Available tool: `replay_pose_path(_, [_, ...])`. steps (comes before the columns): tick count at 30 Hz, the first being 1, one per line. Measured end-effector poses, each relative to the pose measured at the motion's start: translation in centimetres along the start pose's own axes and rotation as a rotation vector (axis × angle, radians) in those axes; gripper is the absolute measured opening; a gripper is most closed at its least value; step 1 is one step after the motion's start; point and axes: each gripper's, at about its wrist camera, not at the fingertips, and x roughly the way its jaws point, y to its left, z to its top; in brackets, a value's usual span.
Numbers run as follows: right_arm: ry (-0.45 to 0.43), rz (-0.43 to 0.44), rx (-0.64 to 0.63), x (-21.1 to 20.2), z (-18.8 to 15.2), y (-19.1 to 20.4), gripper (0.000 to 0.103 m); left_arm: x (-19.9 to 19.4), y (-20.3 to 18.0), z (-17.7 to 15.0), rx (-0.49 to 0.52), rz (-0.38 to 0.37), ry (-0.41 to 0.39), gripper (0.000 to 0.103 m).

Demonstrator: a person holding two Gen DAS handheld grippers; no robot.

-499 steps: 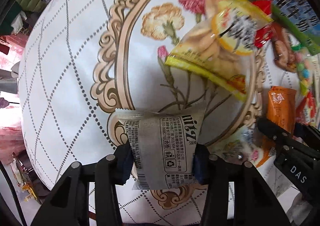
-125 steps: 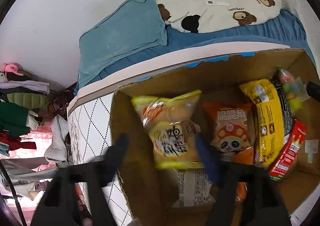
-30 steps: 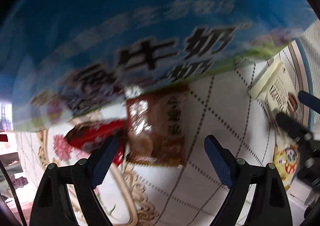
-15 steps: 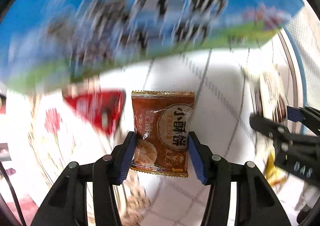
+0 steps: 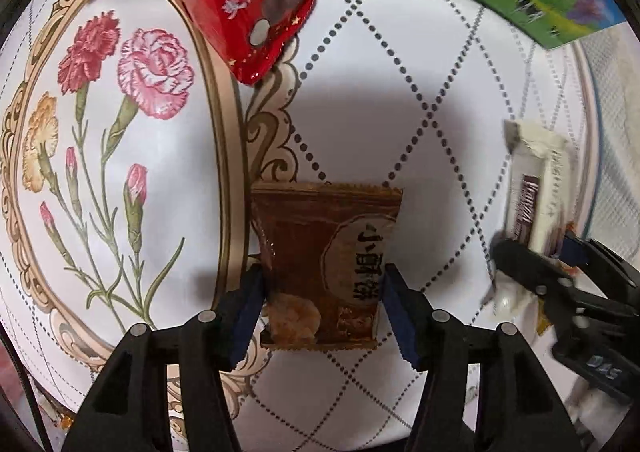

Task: Organize snacks

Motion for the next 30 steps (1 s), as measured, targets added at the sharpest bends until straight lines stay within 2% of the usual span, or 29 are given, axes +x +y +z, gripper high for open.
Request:
replay_pose_path(5, [-0.051,-0.040,0.025,-0.6,0.9,-0.9,0.064,0.7,-2.5,0.0,0.026,0.058,-0.052,0.056])
replay_pose_path(7, [-0.067,-0.073,0.016,0.2,1.7,0.5,0.064,-0.5,-4.8,0.4,0.040,0.075,-0.073,0.053])
replay_pose_path(11, [-0.101,-0.094,0.001,0.3,1.1,1.3,0.062,-2.4,-6.2,1.0,0.062,0.089,-0.110,0.053])
replay_pose_path(14, [-0.110,-0.056,0.009,-0.2,-0.1,2.0,0.062,-4.4,-6.6,0.7,0.064,0.075,-0.142,0.053])
replay_pose_path(16, [-0.117,-0.009,0.027,-1.1,-0.3,2.9,0.062,-6.4,-5.4,0.2,0.061,0.054,-0.161,0.053])
replay_pose_path(22, [-0.175,0.112,0.048,-5.4,-0.1,3.7,0.062,-13.9,-5.7,0.7,0.042,-0.050,-0.267,0.053])
replay_pose_path(26, [-0.246,0.193,0.038,-9.8,1.4,4.8,0.062,-20.2,-5.7,2.6,0.041,-0.118,-0.369,0.053])
replay_pose_path(30, [-0.331,0.244,0.018,-14.5,4.0,5.6,0.062,-24.6,-5.4,6.7,0.047,-0.134,-0.435,0.053])
